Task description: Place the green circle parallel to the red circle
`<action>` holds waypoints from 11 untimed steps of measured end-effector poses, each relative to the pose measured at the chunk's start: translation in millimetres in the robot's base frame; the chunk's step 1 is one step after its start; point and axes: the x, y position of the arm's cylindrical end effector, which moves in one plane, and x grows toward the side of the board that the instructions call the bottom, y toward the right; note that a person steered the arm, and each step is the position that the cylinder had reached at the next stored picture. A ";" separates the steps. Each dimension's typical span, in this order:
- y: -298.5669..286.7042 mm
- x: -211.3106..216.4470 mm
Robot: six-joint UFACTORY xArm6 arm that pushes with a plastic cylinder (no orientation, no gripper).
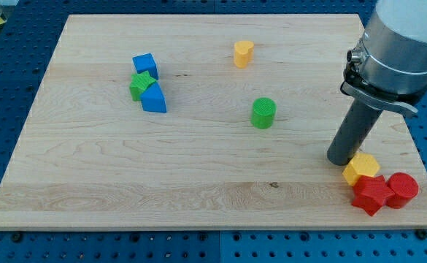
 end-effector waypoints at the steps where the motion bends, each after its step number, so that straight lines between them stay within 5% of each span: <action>1: -40.2 -24.9; 3: -132.7 -41.1; 4: -130.1 -76.4; 9: 15.4 -124.9; 11: 13.8 -100.5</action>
